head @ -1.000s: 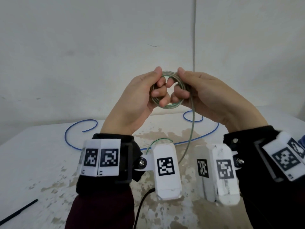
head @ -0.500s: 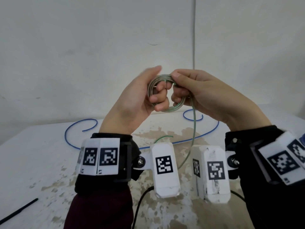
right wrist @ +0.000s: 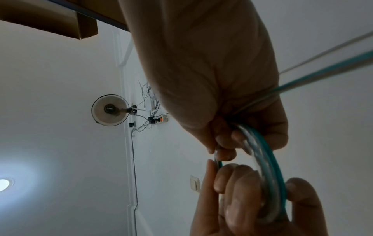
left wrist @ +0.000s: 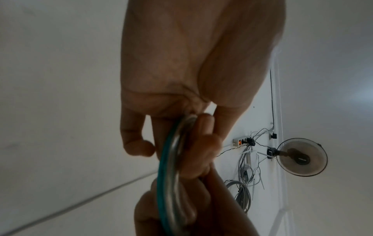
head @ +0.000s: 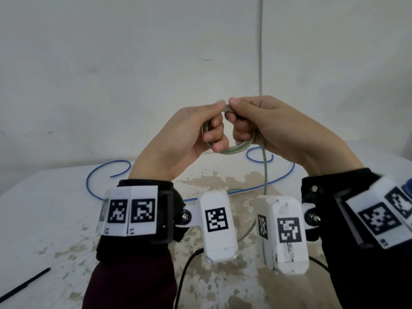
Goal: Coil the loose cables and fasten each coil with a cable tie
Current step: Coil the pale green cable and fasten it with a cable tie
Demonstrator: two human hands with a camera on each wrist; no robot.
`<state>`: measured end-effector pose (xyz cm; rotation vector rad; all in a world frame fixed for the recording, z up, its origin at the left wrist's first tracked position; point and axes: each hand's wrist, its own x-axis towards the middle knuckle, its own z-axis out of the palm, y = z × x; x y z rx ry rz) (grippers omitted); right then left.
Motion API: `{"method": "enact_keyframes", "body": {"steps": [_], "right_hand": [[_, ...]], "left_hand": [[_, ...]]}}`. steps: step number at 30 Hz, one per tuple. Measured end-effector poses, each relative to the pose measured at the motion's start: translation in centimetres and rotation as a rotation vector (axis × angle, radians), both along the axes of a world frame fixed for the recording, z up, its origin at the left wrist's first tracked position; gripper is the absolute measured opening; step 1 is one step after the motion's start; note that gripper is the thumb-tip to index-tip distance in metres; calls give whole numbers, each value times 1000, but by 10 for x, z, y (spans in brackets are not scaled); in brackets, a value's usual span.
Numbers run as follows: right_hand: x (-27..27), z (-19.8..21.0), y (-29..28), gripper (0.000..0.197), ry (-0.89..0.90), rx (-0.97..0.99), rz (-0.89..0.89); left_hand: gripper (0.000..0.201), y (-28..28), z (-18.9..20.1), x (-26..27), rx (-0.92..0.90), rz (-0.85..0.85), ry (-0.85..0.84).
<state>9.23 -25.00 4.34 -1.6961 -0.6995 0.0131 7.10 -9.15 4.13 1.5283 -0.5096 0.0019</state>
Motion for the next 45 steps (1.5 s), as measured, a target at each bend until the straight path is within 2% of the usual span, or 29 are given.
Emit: {"method": "enact_keyframes", "body": {"steps": [3,7,10,14,16,18,21,24,27,31,35,38,41,45], "right_hand": [[0,0,-2,36,-31,-69,-53],[1,-2,-4,35,-88,-158,-132],[5,-3,-3,35,-48,-45,-123],[8,-5,-4,38,70,158,15],[9,-5,-3,38,85,195,63],[9,-5,-2,36,93,220,54],[10,-7,-1,35,43,103,1],[9,-9,2,36,-31,-21,-41],[7,-8,6,36,-27,48,-49],[6,-6,4,38,-6,165,-5],[4,-4,5,36,57,217,54],[2,-5,9,36,57,175,47],[0,-6,14,37,44,143,15],[1,-5,17,39,109,265,45]], "left_hand": [[31,2,-5,3,95,5,-45],[29,-2,-12,9,202,100,-128],[31,-11,-13,11,162,187,-231],[32,-9,-14,17,-63,300,-305],[31,-7,-14,19,-110,284,-277],[31,-5,-12,16,-118,194,-203],[30,-2,-10,11,37,55,-127],[31,2,-12,10,162,84,-145],[32,-1,-11,10,113,195,-258],[36,-7,-8,11,-64,335,-382],[36,-9,-8,10,-154,230,-287],[37,-5,-6,6,-80,83,-152],[37,-2,-5,3,-4,115,-192],[38,-4,-4,6,-144,219,-286]]}}
